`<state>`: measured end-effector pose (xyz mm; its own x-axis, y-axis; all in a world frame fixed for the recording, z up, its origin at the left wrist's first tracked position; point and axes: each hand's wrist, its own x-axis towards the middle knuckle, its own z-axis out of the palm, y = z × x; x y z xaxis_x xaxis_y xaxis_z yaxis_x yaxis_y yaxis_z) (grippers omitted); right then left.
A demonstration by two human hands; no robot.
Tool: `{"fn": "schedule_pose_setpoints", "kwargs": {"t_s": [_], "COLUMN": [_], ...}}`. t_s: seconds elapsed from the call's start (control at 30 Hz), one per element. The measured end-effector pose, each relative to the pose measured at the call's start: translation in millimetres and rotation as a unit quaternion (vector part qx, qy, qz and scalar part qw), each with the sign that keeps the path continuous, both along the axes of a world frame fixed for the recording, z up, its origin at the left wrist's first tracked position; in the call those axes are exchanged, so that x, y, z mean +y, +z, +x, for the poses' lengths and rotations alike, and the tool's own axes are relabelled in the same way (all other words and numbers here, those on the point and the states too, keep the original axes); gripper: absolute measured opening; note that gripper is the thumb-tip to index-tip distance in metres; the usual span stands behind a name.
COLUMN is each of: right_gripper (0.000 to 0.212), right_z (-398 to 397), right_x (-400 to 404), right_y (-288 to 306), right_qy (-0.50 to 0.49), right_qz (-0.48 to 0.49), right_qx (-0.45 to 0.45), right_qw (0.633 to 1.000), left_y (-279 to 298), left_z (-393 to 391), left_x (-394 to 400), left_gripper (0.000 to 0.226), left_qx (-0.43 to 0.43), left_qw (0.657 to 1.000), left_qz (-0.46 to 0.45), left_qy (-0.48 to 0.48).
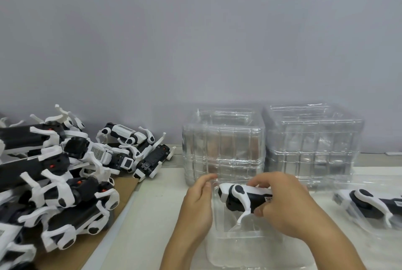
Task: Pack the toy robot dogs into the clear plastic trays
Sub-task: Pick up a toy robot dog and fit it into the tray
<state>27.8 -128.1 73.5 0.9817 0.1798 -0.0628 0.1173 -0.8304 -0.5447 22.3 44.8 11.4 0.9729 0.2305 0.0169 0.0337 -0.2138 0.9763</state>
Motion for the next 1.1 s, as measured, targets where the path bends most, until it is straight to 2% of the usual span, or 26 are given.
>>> {"fn": "schedule_pose_setpoints", "kwargs": {"t_s": [0.23, 0.4, 0.5, 1.1], "right_gripper": [0.036, 0.036, 0.037, 0.032], "right_z": [4.6, 9.3, 11.1, 12.4], "right_x": [-2.1, 1.2, 4.0, 8.0], "right_y": [-7.0, -17.6, -22.4, -30.6], "right_qy": [0.018, 0.029, 0.035, 0.043], "right_qz": [0.043, 0.090, 0.089, 0.040], "right_qx": [-0.019, -0.045, -0.067, -0.130], "right_qw": [0.999, 0.995, 0.993, 0.990], "left_y": [-4.1, -1.2, 1.7, -3.6], "left_z": [2.6, 2.5, 1.6, 4.0], "left_x": [-0.7, -4.3, -5.4, -5.5], "left_gripper": [0.007, 0.006, 0.007, 0.009], "left_qx": [0.001, 0.035, 0.050, 0.036], "left_qw": [0.999, 0.986, 0.978, 0.976], "left_qz": [-0.033, -0.155, -0.196, -0.204], "left_qy": [0.010, 0.043, 0.053, 0.067]}}
